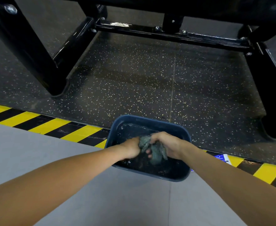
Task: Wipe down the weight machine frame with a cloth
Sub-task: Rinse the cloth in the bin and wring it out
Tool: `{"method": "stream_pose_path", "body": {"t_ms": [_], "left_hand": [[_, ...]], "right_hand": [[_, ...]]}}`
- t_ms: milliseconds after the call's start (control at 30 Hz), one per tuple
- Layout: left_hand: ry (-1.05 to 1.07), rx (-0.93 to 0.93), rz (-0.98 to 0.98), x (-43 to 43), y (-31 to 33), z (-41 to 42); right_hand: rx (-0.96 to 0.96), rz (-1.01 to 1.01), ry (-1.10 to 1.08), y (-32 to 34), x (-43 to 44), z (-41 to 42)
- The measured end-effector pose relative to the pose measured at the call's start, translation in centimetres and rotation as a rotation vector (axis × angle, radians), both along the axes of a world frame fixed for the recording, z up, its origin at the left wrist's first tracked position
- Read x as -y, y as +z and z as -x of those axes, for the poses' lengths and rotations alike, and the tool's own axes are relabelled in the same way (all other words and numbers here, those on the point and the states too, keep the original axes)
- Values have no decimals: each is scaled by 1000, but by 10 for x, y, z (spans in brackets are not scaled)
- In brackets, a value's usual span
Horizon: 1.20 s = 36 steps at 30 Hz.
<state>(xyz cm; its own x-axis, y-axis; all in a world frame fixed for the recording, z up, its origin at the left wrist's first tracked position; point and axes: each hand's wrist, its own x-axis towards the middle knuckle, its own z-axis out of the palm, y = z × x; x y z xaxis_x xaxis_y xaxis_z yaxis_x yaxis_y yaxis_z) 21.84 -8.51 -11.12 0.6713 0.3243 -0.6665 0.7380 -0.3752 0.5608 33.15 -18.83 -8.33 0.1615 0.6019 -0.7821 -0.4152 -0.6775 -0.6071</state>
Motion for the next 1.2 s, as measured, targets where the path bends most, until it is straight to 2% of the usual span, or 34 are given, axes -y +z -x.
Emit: {"method": "stream_pose_path", "body": {"t_ms": [67,133,233,300,367,467,567,633,733,800,867,967,1100,1200], "left_hand": [[359,78,183,-4,2,0],[561,182,280,-2,13,4],[550,337,182,14,37,5],[521,420,220,24,52,-1],[399,454,218,31,62,-8],[306,511,59,39,67,-16],[430,631,30,52,62,-16],[586,662,19,62,57,-21],[1065,575,79,64,53,-36],[1271,501,152,57,52,-41],[1318,460,166,50,50,-41],[1295,428,119,38,47,-41],[1269,352,115,26,43,-48],[1267,245,162,20,41,-48]], "right_hand": [[-158,-29,-200,-5,0,6],[-158,21,-350,-9,-3,12],[-118,94,-354,-12,-6,22],[-200,60,-321,-7,-6,28],[-256,22,-337,2,-6,29],[-288,-34,-390,11,-3,23],[-340,-63,-527,18,-2,30],[-320,-76,-597,22,-3,41],[-201,26,-511,20,-6,55],[-175,114,-501,18,-7,58],[-52,175,-405,13,-7,59],[170,172,-310,17,-10,61],[369,208,-185,21,-12,59],[681,219,87,17,-14,53]]}}
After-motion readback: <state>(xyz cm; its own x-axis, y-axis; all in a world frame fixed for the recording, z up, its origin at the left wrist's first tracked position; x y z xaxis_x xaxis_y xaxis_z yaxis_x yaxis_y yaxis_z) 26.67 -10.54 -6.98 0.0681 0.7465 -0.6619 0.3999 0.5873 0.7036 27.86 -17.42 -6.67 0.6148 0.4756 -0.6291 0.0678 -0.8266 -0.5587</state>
